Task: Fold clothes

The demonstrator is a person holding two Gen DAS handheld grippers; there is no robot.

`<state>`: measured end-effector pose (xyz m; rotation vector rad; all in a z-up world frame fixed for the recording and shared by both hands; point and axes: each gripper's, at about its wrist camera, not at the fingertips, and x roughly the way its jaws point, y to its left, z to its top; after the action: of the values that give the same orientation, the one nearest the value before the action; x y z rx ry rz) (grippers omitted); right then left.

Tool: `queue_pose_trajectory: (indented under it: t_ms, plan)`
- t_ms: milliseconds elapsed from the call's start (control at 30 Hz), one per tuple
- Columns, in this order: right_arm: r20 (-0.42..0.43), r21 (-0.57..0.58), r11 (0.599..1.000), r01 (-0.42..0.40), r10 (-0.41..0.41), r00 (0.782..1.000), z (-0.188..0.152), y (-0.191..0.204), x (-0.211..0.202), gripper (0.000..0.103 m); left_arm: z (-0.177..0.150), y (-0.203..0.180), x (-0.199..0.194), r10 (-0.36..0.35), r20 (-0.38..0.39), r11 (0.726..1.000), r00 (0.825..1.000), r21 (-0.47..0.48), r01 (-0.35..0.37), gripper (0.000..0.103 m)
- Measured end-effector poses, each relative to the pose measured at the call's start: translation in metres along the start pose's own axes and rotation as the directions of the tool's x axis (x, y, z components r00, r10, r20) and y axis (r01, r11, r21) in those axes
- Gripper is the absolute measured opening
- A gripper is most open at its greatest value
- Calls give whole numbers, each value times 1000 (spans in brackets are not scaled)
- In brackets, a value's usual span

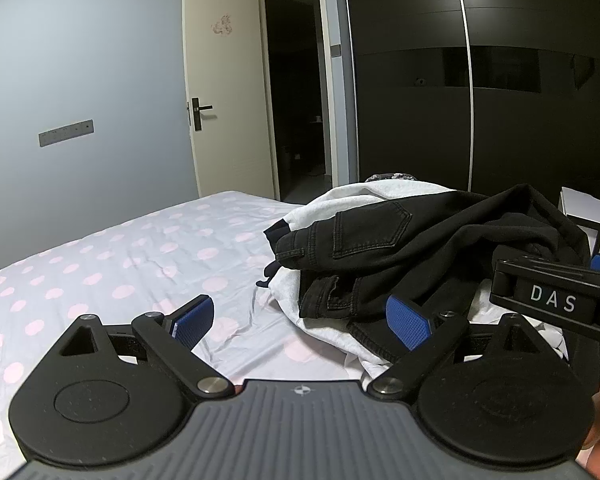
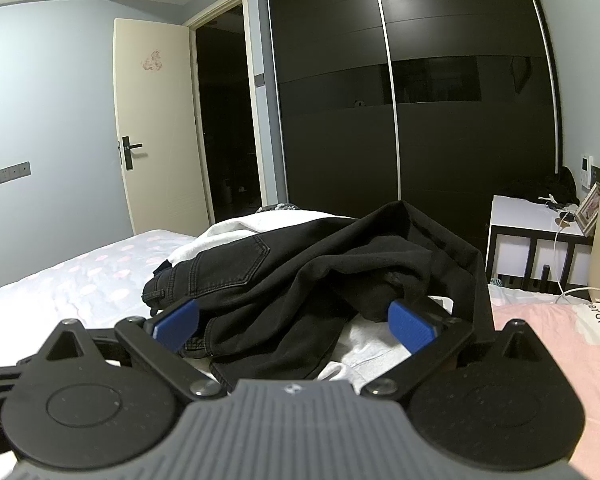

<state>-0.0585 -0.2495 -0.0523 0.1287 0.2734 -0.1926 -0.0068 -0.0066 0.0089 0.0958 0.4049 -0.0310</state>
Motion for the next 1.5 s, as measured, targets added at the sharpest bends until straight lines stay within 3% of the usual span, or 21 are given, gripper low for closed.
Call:
queue_pose_trajectory:
  t_ms: [1000, 1367, 1500]
  plan:
    - [-6, -36, 997, -69, 69, 998, 2, 3, -3, 102, -3, -2, 2, -8, -19, 1000, 1000, 12, 8, 103]
    - [-34, -82, 987, -137, 134, 990, 8, -3, 20, 102, 8, -5, 26, -65, -67, 997, 996, 45, 68, 103]
    - [-39, -116, 986, -124, 120, 992, 16, -11, 40, 102, 18, -5, 42, -101, -95, 992, 990, 62, 107, 103]
